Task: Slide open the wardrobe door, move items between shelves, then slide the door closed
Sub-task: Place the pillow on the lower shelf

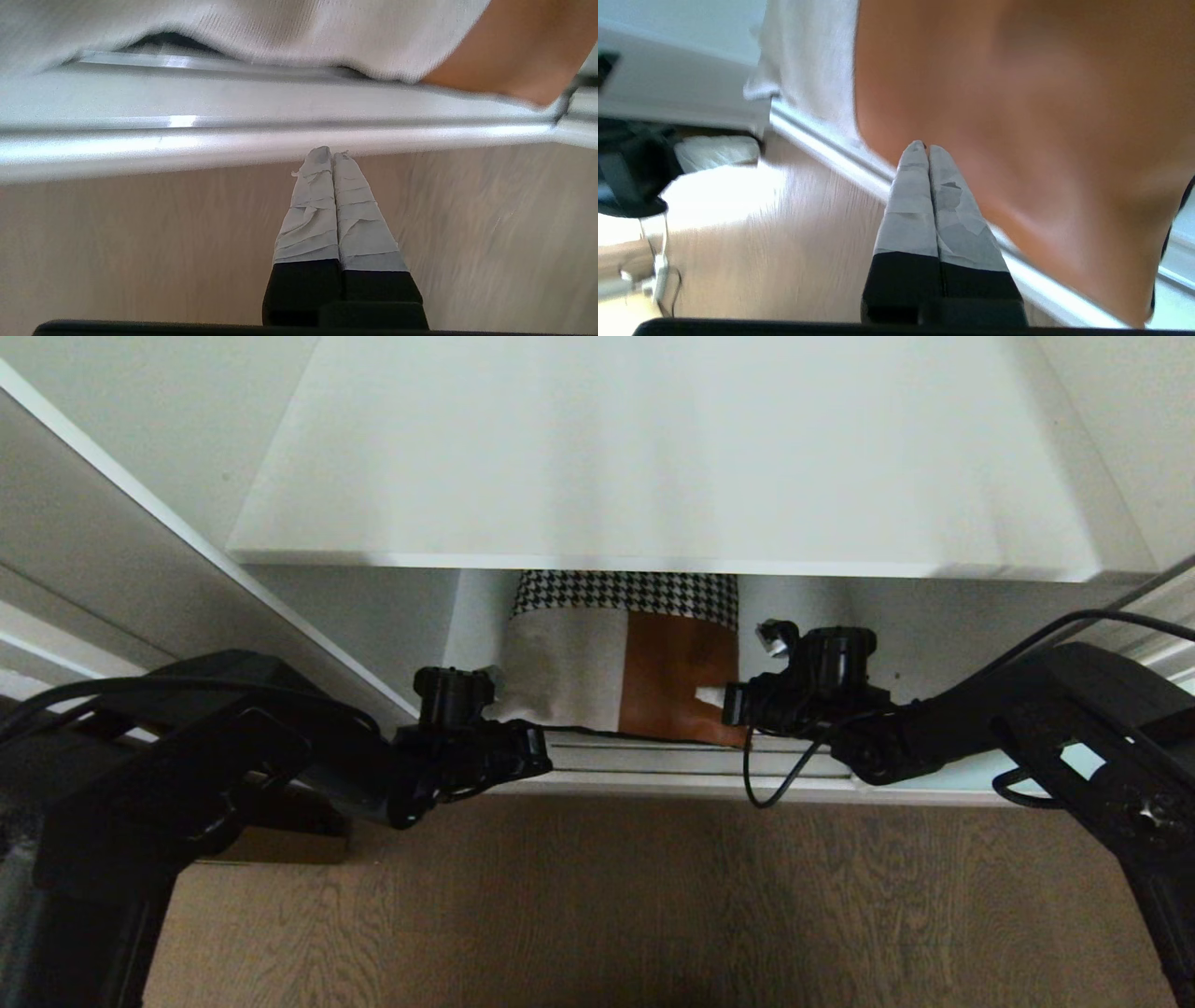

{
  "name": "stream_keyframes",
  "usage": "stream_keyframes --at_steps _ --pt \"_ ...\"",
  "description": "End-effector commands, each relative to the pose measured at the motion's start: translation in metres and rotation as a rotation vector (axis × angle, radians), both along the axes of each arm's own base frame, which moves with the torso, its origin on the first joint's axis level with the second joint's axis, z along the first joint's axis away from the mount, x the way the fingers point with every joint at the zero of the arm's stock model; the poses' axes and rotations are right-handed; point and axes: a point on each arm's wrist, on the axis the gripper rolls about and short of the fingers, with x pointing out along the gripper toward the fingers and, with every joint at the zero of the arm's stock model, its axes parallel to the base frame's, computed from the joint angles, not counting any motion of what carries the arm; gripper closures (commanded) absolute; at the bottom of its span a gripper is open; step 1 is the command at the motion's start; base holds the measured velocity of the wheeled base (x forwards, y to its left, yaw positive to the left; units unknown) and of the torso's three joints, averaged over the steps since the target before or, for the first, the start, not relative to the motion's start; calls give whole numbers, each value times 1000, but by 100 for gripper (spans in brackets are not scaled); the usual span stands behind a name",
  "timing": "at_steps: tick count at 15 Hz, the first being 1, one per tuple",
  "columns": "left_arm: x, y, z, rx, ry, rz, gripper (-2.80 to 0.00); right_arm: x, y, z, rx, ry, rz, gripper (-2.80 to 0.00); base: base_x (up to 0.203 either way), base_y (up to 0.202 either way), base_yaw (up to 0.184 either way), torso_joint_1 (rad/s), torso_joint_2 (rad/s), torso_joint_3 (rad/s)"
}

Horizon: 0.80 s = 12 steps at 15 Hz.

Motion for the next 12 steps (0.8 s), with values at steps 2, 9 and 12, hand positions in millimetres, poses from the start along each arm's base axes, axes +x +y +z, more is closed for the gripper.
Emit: stream_keyframes --at_steps 2,9,12 --pt "-21 10 20 40 4 18 0 -11 0 13 -57 24 17 0 0 0 0 0 0 0" --pt "-28 20 3 112 53 122 0 -13 13 -9 -63 74 41 0 0 0 0 0 0 0" --pt "-37 22 19 105 28 132 0 -19 11 -1 -65 72 38 0 0 0 0 0 0 0"
